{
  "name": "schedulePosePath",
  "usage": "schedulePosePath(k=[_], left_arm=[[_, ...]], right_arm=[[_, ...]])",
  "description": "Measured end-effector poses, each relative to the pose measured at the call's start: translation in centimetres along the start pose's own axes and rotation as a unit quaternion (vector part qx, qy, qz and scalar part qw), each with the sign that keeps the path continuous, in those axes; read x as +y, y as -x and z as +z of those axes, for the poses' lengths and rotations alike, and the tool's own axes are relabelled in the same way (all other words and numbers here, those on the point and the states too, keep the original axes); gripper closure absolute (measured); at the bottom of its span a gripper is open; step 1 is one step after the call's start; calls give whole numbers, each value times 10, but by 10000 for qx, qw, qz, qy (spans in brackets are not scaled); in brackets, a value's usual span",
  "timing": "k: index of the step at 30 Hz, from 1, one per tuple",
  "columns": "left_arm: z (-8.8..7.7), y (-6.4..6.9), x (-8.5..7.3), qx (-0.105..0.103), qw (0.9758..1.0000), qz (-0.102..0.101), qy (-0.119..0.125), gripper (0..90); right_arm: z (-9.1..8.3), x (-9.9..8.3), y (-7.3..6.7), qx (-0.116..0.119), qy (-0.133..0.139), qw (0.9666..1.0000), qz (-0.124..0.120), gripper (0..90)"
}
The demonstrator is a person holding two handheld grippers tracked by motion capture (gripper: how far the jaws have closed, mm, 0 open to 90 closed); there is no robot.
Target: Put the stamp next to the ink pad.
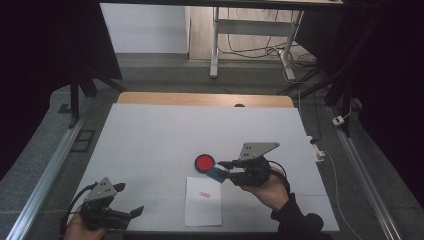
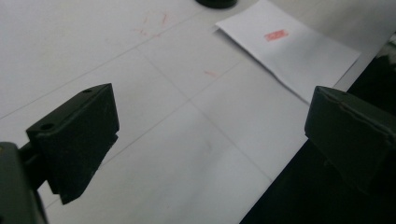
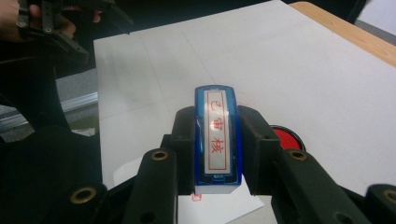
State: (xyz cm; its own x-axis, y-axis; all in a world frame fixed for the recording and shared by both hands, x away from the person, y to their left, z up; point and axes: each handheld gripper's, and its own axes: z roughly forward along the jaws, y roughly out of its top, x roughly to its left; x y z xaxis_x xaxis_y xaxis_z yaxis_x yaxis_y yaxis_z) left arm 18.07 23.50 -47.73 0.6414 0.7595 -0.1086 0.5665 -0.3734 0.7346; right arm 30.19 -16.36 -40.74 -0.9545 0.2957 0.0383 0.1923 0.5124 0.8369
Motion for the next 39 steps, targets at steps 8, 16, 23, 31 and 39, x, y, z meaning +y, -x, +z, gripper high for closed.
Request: schedulePosePath(k=[8, 16, 23, 31, 39], left_arm=[[-2, -1, -2, 0, 9999, -80, -67, 24], [-3, -1, -3, -75, 9999, -76, -25, 0], [-3, -1, -3, -71, 9999, -65, -44, 0], [-2, 0, -3, -95, 9999, -42, -63, 0], [-1, 0, -3, -103, 9999, -22, -85, 3]], right_arm=[[-4, -3, 4, -155, -29, 9998, 89, 695], [-11, -10, 12, -425, -112, 9988, 224, 695], [-17, -18, 21, -639, -170, 9972, 349, 696], [-24, -25, 28, -822, -219, 9956, 400, 695], [-32, -33, 36, -1106, -322, 9924, 443, 696]])
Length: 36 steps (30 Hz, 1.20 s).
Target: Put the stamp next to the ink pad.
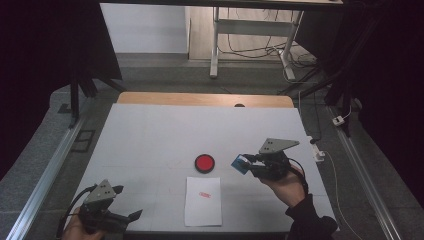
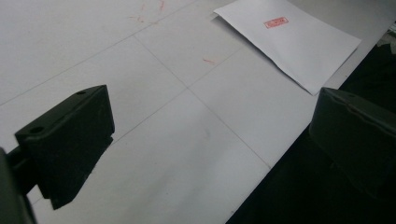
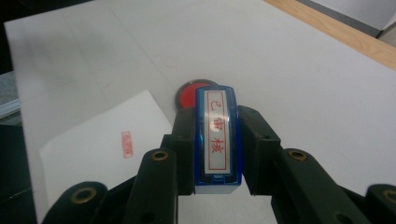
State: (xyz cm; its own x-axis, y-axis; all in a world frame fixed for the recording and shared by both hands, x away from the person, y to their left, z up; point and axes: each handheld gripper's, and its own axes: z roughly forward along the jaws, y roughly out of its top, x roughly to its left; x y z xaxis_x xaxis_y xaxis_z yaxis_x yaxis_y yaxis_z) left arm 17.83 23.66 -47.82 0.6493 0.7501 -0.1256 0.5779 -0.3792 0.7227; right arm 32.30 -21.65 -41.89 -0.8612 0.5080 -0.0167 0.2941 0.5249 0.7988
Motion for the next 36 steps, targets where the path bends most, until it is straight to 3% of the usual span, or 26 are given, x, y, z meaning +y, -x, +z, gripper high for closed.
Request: schedulePosePath(k=[15, 36], left_arm=[[1, 0, 0, 8, 10000, 10, -40, 7], [3, 1, 1, 15, 9999, 43, -119, 15]], right_arm=[[-2, -16, 21, -468, -201, 9985, 178, 696], [20, -36, 40, -749, -542, 9955, 230, 693]])
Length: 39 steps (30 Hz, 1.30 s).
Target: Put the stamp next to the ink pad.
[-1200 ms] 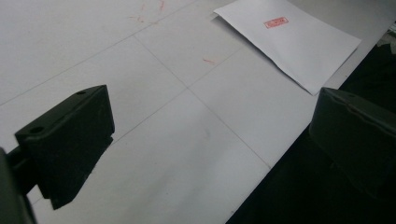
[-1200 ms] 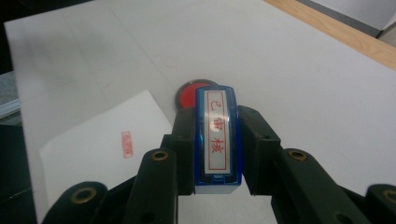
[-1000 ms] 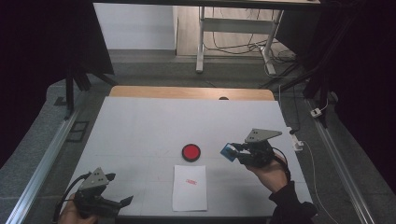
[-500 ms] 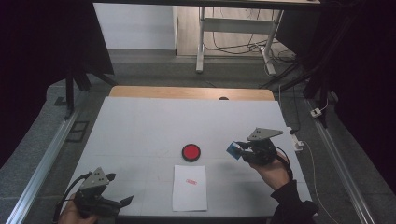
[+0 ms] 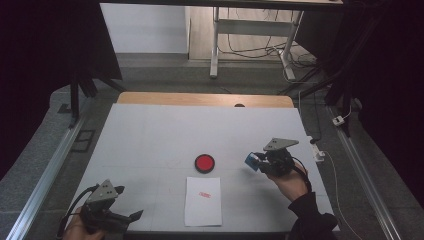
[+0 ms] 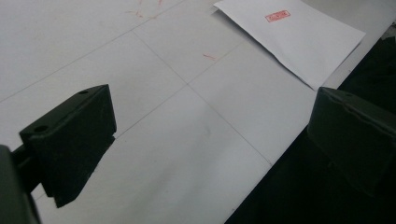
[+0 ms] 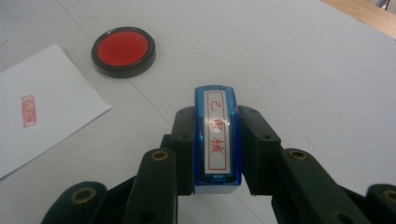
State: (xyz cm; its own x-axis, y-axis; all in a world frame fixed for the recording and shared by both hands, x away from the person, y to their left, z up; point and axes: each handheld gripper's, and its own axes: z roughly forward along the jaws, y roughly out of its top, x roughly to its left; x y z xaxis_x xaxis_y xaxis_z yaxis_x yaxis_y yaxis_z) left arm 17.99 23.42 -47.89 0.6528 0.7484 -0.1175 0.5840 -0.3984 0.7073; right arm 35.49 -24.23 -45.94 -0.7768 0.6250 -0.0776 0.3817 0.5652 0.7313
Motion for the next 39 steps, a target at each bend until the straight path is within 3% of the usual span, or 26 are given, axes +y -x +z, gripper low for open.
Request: schedulePosePath(k=[29, 39], left_arm=[[1, 0, 0, -23, 10000, 8, -49, 19], [1, 0, 0, -33, 10000, -7, -55, 19]], right_arm=[[27, -11, 3, 86, -488, 9988, -43, 687], [25, -9, 2, 69, -433, 9990, 33, 646]])
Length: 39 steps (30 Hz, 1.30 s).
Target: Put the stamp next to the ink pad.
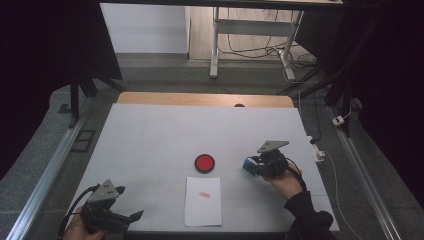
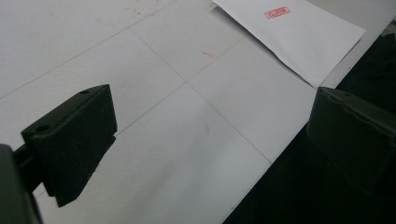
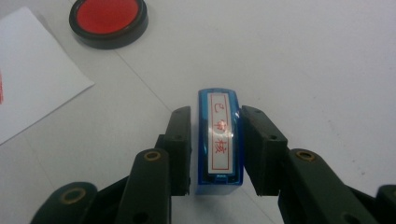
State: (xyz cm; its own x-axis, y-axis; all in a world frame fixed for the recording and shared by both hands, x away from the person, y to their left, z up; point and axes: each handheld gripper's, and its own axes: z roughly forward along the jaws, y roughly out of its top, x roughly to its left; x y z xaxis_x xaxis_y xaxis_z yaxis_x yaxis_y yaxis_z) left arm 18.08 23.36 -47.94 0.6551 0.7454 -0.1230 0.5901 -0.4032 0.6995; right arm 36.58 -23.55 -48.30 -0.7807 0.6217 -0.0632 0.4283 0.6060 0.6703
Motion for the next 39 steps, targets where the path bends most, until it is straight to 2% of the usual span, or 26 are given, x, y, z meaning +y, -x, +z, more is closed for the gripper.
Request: schedulePosePath(k=[9, 19, 23, 34, 37, 39], left_arm=[[0, 0, 0, 14, 10000, -8, 26, 19], [-1, -1, -1, 1, 10000, -37, 60, 15], [-1, -1, -1, 1, 10000, -48, 66, 15], [-1, -1, 0, 9, 10000, -48, 52, 15], [-1, -1, 0, 5, 10000, -46, 44, 15], [-1, -1, 0, 7, 10000, -43, 39, 16]], right_arm=[[-11, 4, 0, -69, 215, 9997, 47, 563], [-26, 7, -4, 25, 415, 9987, 286, 422], [-33, 8, -8, 81, 541, 9975, 440, 340], [-49, 5, -22, 63, 813, 9947, 622, 171], [-53, 2, -25, -73, 836, 9935, 773, 76], [-56, -1, -27, -95, 838, 9927, 857, 73]])
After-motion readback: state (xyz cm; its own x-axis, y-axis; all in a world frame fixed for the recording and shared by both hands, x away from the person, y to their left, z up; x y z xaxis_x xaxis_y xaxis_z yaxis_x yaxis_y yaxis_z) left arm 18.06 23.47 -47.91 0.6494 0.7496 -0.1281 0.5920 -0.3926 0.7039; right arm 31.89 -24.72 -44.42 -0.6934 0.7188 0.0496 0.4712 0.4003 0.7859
